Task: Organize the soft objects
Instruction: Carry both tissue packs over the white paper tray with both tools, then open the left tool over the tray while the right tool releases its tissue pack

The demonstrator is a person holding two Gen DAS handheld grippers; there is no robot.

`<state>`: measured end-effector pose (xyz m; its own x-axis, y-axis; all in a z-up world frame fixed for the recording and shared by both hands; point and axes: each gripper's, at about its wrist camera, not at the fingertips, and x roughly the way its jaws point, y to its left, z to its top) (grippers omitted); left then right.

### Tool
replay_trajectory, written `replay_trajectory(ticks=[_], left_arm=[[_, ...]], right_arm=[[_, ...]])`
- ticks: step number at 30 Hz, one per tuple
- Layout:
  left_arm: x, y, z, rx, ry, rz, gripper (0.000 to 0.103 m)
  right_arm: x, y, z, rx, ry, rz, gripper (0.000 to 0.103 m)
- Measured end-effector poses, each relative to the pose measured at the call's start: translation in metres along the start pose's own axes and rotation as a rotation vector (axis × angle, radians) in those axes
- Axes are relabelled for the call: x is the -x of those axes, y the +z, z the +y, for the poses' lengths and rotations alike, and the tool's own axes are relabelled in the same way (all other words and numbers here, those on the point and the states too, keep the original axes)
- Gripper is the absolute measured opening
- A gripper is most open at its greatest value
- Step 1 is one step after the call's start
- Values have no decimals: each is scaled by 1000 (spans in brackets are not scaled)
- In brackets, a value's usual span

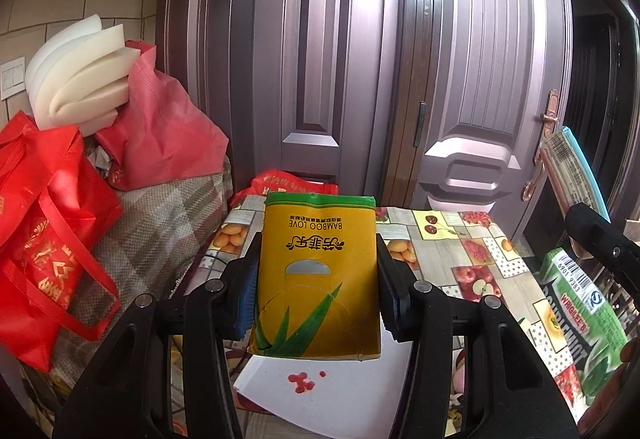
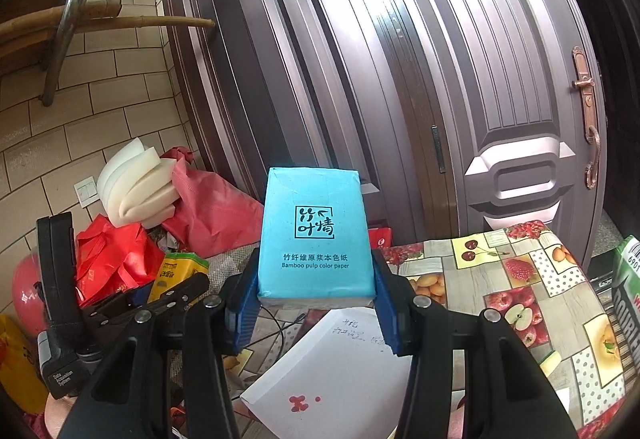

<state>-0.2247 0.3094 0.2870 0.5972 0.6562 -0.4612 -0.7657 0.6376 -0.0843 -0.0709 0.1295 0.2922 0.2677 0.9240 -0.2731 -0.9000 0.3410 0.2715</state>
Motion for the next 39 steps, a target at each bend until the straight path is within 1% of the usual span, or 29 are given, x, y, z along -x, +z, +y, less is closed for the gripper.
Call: replay_trajectory(ticks=[3,6,11,14,16,19,25,30,33,35,37,39], left_arm=[[-11,-6,-1,14,-4,32,49],[-21,-11,-4,14,-2,63,49],[-45,-19,-3,48,-11,129,49],[-61,-33,-6,37,-7,163,49],[-77,-46,-8,40,-14,209,49],[-101,-61,-8,32,-22,286,49],[-143,-90,-6,34,-38,401,49],[-175,-112,-5,60,-52,470,49],[-184,-123,3,111,-40,501,49],[-187,-126,8,123,-28,506,54],[-188,-126,13,136,-6,503,63],[-185,-126,16,136,-2,484,88]], right_arm=[[-11,-8,-1,10,-5,37,50],[-27,-15,-5,8,-4,92,50],[-47,-29,-12,17,0,158,50],[-61,-42,-20,9,0,194,50],[-72,-52,-26,0,-13,225,50],[-91,-67,-35,-51,-33,303,50],[-119,-93,-49,-109,-82,418,50],[-139,-115,-60,-107,-92,474,50],[-151,-126,-64,-114,-91,514,50],[-159,-132,-65,-114,-83,544,50],[-164,-135,-64,-99,-80,549,51],[-168,-138,-64,-93,-70,549,52]])
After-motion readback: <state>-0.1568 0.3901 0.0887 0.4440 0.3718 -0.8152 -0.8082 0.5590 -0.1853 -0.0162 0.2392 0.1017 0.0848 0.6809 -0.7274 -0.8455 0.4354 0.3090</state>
